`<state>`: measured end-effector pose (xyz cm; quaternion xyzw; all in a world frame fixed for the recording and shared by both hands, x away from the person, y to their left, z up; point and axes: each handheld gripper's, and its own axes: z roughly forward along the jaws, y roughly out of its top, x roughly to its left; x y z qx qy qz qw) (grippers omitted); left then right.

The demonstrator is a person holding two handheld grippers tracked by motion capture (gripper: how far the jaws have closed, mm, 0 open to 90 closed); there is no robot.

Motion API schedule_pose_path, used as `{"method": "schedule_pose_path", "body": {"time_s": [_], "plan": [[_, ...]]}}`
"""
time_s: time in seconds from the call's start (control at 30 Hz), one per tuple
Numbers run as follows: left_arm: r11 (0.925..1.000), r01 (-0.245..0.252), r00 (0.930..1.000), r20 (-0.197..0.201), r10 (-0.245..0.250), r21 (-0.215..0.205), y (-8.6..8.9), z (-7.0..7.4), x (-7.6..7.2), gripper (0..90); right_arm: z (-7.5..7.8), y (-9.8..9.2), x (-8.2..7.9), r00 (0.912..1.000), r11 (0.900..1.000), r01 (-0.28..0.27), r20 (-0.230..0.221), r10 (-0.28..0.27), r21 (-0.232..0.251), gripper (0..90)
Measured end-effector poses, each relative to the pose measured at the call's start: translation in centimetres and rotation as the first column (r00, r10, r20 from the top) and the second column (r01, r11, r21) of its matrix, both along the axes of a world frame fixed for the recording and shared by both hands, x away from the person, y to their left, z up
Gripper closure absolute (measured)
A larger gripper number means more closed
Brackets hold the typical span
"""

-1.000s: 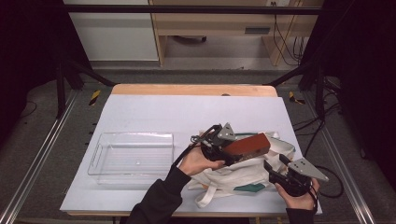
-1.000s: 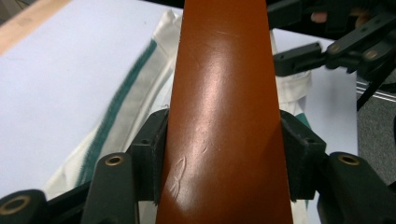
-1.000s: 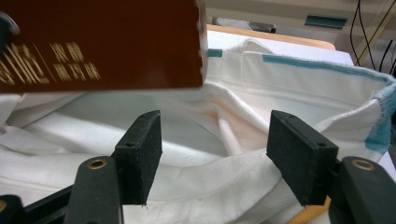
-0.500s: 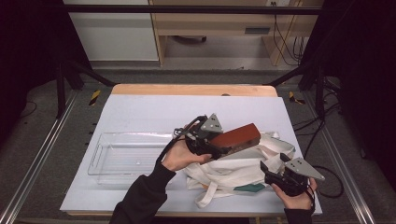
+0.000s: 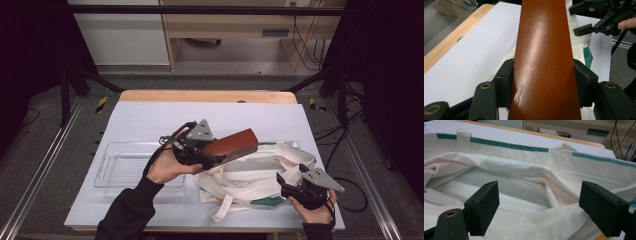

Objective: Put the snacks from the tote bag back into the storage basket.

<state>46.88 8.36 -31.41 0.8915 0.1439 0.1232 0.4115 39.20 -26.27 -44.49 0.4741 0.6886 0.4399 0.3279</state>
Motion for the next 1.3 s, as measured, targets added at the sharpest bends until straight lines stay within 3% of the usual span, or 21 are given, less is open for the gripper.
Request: {"method": "schedule_pose_path", "body": {"time_s": [0.4, 0.83, 1.1, 1.3], "plan": [[0.9967, -0.081, 0.9967, -0.003, 0.081, -0.009, 5.8, 0.0, -0.1, 42.7, 0.0, 0.6, 0.2, 1.0, 1.0, -0.008, -0.003, 0.008, -0.011, 14.6], [0.9833, -0.174, 0.9848, -0.008, 0.174, -0.054, 11.7, 0.1, -0.4, 42.7, -0.1, 0.8, 0.3, 0.9998, 1.0, -0.019, -0.009, 0.019, -0.008, 11.8], [0.9745, -0.217, 0.9761, -0.013, 0.217, -0.055, 14.3, -0.7, -0.4, 42.7, -0.1, 1.0, 0.4, 0.9998, 1.0, -0.017, -0.013, 0.017, -0.014, 11.3], [0.9714, -0.229, 0.9733, -0.017, 0.229, -0.062, 15.7, -1.6, -0.8, 42.7, -0.1, 1.2, 0.5, 0.9997, 1.0, -0.019, -0.018, 0.018, -0.024, 11.0]]}}
